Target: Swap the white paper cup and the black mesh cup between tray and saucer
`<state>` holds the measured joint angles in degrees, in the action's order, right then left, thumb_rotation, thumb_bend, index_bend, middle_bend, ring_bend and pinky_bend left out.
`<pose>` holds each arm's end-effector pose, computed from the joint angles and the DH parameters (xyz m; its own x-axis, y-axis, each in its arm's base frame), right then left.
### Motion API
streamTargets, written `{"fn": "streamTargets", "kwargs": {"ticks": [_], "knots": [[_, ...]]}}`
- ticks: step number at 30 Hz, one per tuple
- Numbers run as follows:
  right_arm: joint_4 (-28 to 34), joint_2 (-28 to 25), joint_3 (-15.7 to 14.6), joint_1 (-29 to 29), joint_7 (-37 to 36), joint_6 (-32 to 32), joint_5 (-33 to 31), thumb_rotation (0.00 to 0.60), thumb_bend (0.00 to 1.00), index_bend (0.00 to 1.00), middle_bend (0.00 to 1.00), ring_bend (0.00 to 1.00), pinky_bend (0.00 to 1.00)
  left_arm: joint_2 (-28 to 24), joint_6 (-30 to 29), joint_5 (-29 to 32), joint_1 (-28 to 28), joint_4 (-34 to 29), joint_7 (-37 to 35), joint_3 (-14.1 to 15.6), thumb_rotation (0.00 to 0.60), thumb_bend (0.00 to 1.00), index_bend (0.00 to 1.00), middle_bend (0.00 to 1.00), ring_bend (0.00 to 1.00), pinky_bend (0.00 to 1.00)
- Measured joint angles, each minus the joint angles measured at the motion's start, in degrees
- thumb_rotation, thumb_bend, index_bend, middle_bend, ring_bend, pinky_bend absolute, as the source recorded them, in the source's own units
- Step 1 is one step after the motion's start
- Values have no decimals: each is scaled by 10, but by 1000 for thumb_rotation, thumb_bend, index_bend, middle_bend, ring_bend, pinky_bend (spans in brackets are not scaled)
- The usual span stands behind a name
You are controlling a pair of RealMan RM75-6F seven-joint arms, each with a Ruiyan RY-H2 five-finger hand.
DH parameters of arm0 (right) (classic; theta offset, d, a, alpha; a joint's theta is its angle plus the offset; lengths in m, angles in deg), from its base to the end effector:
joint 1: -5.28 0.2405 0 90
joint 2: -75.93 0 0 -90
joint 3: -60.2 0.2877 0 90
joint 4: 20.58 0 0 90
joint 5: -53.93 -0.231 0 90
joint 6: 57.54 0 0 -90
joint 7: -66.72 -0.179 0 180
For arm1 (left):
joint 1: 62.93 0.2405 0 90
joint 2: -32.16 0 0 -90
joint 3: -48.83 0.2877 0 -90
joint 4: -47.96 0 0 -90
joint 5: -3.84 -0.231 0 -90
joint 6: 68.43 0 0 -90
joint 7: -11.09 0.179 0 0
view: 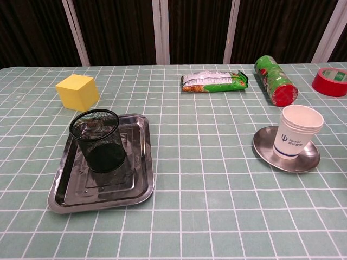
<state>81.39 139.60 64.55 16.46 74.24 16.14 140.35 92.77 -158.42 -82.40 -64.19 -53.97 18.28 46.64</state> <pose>-0.2884 -0.2527 0.1106 0.3886 -0.1403 0.9106 -0.9164 -0.1619 0.3661 -0.3236 0.1944 0.1709 0.4159 -0.0389 0.9086 0.9092 0.0419 -0.4143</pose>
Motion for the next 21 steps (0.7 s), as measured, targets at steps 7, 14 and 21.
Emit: {"fn": "streamTargets", "kwargs": {"ticks": [7, 14, 21], "knots": [[30, 20, 36, 72, 82, -92, -87, 600, 88, 0, 21, 0, 0, -4, 9, 17, -1, -5, 3, -3, 600, 199, 123, 0, 0, 81], [33, 46, 65, 140, 154, -163, -206, 600, 89, 0, 21, 5, 12, -2, 14, 24, -2, -7, 12, -5, 600, 199, 123, 0, 0, 85], [24, 70, 72, 190, 197, -200, -292, 600, 86, 2, 44, 99, 78, -1, 13, 31, -1, -9, 14, -7, 600, 200, 123, 0, 0, 86]]}}
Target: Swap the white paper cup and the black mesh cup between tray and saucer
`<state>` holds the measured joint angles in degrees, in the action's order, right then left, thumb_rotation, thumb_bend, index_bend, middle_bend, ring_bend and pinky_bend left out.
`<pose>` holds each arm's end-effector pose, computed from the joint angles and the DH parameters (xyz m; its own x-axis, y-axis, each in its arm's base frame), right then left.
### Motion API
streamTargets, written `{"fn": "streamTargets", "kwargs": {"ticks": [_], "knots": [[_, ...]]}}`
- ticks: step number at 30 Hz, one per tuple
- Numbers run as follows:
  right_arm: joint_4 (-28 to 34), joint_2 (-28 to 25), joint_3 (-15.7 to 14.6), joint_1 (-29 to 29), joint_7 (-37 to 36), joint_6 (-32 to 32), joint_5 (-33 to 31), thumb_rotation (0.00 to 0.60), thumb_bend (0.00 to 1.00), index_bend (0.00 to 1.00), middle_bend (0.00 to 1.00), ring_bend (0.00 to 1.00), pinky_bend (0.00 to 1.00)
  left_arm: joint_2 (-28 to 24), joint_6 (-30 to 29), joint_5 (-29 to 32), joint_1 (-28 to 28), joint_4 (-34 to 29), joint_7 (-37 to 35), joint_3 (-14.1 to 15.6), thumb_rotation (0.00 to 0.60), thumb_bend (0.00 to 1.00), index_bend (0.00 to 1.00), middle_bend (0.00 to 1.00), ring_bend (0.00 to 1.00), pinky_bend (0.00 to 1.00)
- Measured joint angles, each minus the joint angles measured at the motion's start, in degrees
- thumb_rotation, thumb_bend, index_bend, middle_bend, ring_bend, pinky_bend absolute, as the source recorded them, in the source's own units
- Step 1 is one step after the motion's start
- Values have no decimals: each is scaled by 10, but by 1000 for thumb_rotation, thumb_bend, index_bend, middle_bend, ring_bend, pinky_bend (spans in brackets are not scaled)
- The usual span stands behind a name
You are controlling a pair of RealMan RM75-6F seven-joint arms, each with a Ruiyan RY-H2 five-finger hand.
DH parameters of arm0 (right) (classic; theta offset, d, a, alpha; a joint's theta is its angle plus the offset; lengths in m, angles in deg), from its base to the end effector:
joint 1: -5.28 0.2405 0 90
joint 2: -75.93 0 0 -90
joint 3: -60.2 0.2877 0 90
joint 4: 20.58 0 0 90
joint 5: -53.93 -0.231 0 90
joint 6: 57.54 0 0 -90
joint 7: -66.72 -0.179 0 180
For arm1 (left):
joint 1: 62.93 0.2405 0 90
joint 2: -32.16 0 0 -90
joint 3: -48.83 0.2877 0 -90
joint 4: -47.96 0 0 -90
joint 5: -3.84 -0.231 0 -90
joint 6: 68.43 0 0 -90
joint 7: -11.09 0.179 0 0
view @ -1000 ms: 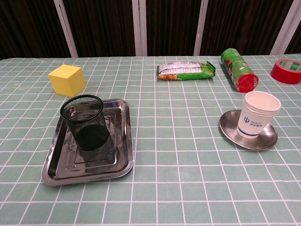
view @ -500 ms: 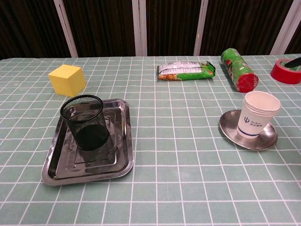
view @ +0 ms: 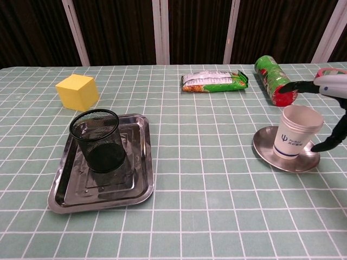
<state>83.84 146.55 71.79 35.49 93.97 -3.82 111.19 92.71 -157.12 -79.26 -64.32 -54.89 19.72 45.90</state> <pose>-0.2231 -0.3479 0.0367 0.4432 -0.3570 0.8222 -0.8960 -0.2037 0.3945 -0.3290 0.1974 0.1710 0.4225 -0.0208 0.9061 0.9034 0.0896 -0.4192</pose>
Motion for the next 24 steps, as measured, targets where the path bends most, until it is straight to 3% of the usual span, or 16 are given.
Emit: {"fn": "streamTargets", "kwargs": {"ticks": [9, 14, 24], "knots": [[-34, 31, -7, 35, 18, -6, -44, 600, 76, 94, 143, 227, 182, 2, 2, 7, -1, -1, 4, -3, 600, 200, 123, 0, 0, 88], [-45, 39, -15, 45, 22, 2, -56, 600, 148, 163, 187, 289, 286, 3, 3, 11, -1, -2, 6, -5, 600, 200, 123, 0, 0, 89], [-56, 47, -18, 49, 15, 36, -29, 600, 230, 415, 398, 509, 546, 4, 4, 14, -2, -4, 10, -5, 600, 200, 123, 0, 0, 90]]}}
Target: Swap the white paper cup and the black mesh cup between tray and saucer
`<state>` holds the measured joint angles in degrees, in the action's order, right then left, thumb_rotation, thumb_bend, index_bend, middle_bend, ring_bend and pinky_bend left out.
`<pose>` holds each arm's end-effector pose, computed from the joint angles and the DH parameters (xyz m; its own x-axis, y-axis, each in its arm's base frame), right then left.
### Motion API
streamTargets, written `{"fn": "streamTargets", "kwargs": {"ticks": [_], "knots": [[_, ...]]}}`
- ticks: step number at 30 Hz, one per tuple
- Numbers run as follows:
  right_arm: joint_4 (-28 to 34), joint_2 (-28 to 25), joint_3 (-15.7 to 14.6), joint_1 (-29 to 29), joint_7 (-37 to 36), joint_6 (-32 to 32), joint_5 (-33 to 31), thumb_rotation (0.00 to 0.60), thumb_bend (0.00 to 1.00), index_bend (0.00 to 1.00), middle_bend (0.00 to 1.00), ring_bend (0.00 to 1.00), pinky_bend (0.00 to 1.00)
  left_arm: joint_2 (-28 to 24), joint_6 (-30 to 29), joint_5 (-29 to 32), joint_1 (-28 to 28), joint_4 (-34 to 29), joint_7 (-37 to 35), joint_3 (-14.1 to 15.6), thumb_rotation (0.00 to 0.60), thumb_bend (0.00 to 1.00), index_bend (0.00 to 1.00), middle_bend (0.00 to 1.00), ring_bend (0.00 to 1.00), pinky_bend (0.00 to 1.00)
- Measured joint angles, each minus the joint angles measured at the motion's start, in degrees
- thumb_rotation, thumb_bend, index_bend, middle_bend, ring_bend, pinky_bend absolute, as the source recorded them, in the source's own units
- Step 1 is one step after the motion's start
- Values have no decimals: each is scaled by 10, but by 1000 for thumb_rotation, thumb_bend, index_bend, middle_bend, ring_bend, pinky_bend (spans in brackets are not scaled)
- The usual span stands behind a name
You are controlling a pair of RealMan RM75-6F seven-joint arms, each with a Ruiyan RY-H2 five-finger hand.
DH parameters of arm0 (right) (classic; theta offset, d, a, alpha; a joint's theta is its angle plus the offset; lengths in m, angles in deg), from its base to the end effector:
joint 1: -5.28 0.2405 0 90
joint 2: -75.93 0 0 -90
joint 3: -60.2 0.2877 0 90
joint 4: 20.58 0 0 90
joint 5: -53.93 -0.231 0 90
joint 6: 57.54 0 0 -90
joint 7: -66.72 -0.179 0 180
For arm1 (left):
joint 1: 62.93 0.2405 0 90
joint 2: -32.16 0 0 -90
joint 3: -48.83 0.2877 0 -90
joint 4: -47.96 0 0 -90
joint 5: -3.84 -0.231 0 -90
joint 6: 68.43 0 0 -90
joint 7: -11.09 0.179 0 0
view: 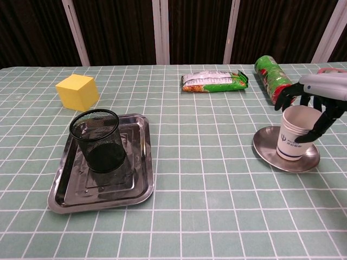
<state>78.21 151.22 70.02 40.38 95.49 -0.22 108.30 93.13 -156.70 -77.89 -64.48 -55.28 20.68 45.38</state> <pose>-0.2189 -0.3716 0.0217 0.4811 -0.3072 0.8211 -0.8762 -0.1993 0.4388 -0.3300 0.1999 0.1693 0.4231 -0.0181 0.9059 0.9015 0.1086 -0.4189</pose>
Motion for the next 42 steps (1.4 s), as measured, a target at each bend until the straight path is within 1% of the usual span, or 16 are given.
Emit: {"fn": "streamTargets", "kwargs": {"ticks": [2, 5, 10, 13, 16, 19, 22, 26, 29, 33, 36, 39, 40, 42], "knots": [[-6, 4, -2, 0, -3, 6, 8, 600, 230, 457, 415, 522, 552, 0, 0, 0, 0, 0, 1, 0, 600, 200, 123, 0, 0, 90], [-12, 9, -3, 1, -9, 10, 16, 600, 230, 491, 423, 529, 557, 0, 0, -1, 0, -2, 1, 1, 600, 200, 123, 0, 0, 90], [-8, 9, 2, 6, -20, 14, 26, 600, 230, 495, 424, 531, 559, -2, 1, -1, 1, -3, -2, 1, 600, 200, 123, 0, 0, 90], [-4, 8, 15, 17, -18, 14, 24, 600, 231, 495, 424, 531, 559, -3, 1, 1, 1, -2, -5, 0, 600, 200, 122, 0, 0, 90], [-2, 10, 37, 36, -16, 9, 13, 600, 230, 496, 424, 531, 559, -5, 1, 6, 1, -1, -10, -2, 600, 200, 123, 0, 0, 90], [-10, 18, 63, 64, -17, -7, -14, 600, 230, 495, 424, 531, 559, -7, 0, 14, 2, 1, -15, -7, 600, 200, 123, 0, 0, 90], [-32, 34, 85, 98, -14, -28, -50, 600, 231, 495, 424, 531, 559, -6, 1, 24, 1, 5, -14, -11, 600, 200, 122, 0, 0, 90], [-85, 66, 106, 144, -13, -60, -100, 600, 231, 495, 424, 531, 559, -4, 11, 35, -4, 10, -11, -15, 600, 200, 123, 0, 0, 90], [-130, 94, 113, 167, -19, -77, -118, 600, 232, 495, 423, 531, 559, -1, 17, 42, -8, 14, 0, -17, 600, 200, 123, 0, 0, 90], [-190, 131, 114, 190, -35, -100, -125, 600, 230, 495, 424, 531, 549, 1, 22, 47, -11, 16, 1, -18, 600, 200, 122, 0, 0, 90], [-229, 155, 110, 201, -52, -120, -128, 600, 228, 495, 424, 518, 522, 2, 21, 49, -11, 17, 2, -19, 600, 200, 122, 0, 0, 90], [-259, 173, 105, 206, -77, -141, -128, 600, 223, 481, 422, 473, 452, 2, 22, 53, -11, 17, 4, -20, 600, 200, 123, 0, 0, 90], [-267, 177, 103, 207, -85, -148, -127, 600, 206, 447, 407, 444, 405, 2, 23, 54, -12, 17, 5, -20, 600, 200, 123, 0, 0, 90], [-282, 185, 97, 209, -99, -162, -122, 600, 151, 350, 342, 363, 294, 2, 24, 55, -12, 17, 6, -20, 600, 200, 123, 0, 0, 90]]}}
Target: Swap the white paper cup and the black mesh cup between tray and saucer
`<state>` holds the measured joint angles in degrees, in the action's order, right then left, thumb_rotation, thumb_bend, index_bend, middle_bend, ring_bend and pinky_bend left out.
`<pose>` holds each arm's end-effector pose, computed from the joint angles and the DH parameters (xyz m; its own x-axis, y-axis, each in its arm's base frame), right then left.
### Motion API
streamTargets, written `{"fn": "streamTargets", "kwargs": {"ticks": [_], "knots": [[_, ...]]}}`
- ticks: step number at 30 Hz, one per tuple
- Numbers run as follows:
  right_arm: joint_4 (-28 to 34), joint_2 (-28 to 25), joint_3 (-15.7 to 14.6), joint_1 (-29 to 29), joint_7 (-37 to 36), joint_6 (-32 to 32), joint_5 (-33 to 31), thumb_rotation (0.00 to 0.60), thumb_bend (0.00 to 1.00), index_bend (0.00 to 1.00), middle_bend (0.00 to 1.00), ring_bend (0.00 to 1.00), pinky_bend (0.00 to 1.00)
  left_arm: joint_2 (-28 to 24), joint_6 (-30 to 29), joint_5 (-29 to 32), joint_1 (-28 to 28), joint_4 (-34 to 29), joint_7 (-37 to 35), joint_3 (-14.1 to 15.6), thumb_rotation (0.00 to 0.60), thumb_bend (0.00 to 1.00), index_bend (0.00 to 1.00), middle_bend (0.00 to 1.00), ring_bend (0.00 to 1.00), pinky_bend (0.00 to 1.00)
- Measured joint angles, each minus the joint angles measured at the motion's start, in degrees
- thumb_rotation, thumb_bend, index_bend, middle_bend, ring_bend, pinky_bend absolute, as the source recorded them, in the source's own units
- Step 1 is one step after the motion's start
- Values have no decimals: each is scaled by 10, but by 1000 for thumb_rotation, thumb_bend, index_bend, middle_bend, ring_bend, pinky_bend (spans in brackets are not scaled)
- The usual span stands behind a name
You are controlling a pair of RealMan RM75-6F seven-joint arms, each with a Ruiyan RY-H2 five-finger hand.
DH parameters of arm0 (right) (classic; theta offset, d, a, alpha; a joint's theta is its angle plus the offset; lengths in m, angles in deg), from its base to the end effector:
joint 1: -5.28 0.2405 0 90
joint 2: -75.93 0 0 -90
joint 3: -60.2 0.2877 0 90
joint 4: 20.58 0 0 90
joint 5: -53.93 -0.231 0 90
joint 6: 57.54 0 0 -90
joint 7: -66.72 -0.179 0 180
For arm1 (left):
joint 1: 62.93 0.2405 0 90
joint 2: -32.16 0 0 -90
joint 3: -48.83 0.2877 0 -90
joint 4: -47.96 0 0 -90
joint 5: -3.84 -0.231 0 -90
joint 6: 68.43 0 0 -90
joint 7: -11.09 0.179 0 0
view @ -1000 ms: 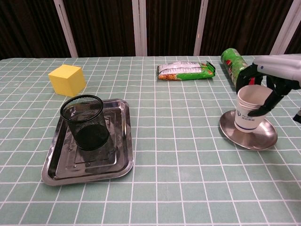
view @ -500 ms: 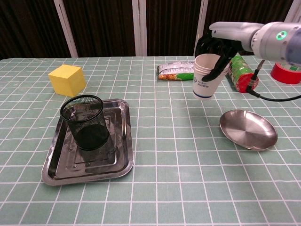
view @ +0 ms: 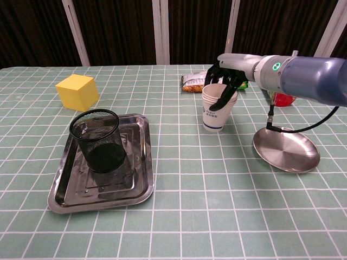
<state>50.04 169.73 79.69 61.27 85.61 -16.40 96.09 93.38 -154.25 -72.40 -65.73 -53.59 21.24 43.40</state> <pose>-0.1150 -0.4922 -0.0631 0.2889 -0.3705 0.8827 -0.9505 -0.2211 0.2183 -0.3466 0.2132 0.1739 0.4412 -0.0044 0.8974 0.8838 0.1758 -0.4337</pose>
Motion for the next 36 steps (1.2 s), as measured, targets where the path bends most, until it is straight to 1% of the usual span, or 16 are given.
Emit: {"fn": "streamTargets", "kwargs": {"ticks": [2, 4, 5, 7, 12, 16, 19, 22, 25, 26, 28, 29, 31, 32, 35, 36], "knots": [[-6, 3, -6, 2, -5, -12, 2, 600, 77, 224, 209, 233, 153, 0, 0, 0, 0, 0, 0, 0, 600, 200, 123, 0, 0, 90], [-5, 0, -10, 4, -7, -23, -1, 600, 40, 124, 107, 126, 61, 0, 0, 1, 0, -1, 0, 0, 600, 200, 122, 0, 0, 90], [-3, -3, -13, 6, -7, -31, -5, 600, 29, 77, 67, 79, 28, 0, -1, 1, 0, 0, -1, 0, 600, 200, 122, 0, 0, 90], [4, -12, -16, 9, -5, -37, -11, 600, 20, 26, 29, 31, 5, -1, -1, 2, 0, 0, -2, -1, 600, 200, 123, 0, 0, 90], [50, -42, -23, 12, 14, -18, -24, 600, 14, 0, 0, 0, 0, 0, 1, 2, -1, 2, -3, -1, 600, 200, 122, 0, 0, 90], [114, -87, -29, 5, 34, 19, -33, 600, 13, 0, 0, 0, 0, 1, 4, -2, -3, 3, -3, 1, 600, 200, 122, 0, 0, 90], [171, -131, -36, -10, 53, 73, -33, 600, 11, 0, 0, 0, 0, 2, 5, -6, -4, 3, -5, 2, 600, 200, 122, 0, 0, 90], [240, -186, -47, -42, 65, 142, -21, 600, 11, 0, 0, 0, 0, 2, 5, -16, -5, 4, -8, 4, 600, 200, 122, 0, 0, 90], [320, -251, -72, -100, 64, 217, 9, 600, 11, 0, 0, 0, 0, 2, 7, -33, -7, 4, -16, 10, 600, 199, 122, 0, 0, 90], [347, -273, -86, -130, 58, 248, 30, 600, 10, 0, 0, 0, 0, 1, 10, -41, -9, 3, -21, 13, 600, 199, 122, 0, 0, 90], [375, -300, -112, -180, 42, 293, 69, 600, 10, 0, 0, 0, 0, -3, 18, -52, -13, 0, -28, 18, 600, 196, 122, 0, 0, 90], [385, -313, -132, -215, 26, 321, 101, 600, 10, 0, 0, 0, 0, -7, 25, -57, -17, -1, -29, 19, 600, 182, 122, 0, 0, 90], [391, -328, -164, -267, -3, 355, 153, 600, 11, 0, 0, 0, 0, -13, 39, -61, -27, -5, -31, 18, 600, 147, 122, 0, 0, 90], [392, -335, -187, -300, -23, 373, 188, 600, 11, 0, 0, 0, 0, -17, 49, -63, -36, -9, -31, 17, 600, 129, 123, 0, 0, 90], [382, -344, -244, -364, -68, 409, 269, 600, 10, 0, 0, 0, 0, -29, 89, -66, -64, -24, -30, 10, 600, 95, 123, 0, 0, 89], [376, -345, -258, -380, -80, 418, 289, 600, 10, 0, 0, 0, 0, -33, 105, -65, -75, -30, -30, 7, 600, 89, 123, 0, 0, 88]]}}
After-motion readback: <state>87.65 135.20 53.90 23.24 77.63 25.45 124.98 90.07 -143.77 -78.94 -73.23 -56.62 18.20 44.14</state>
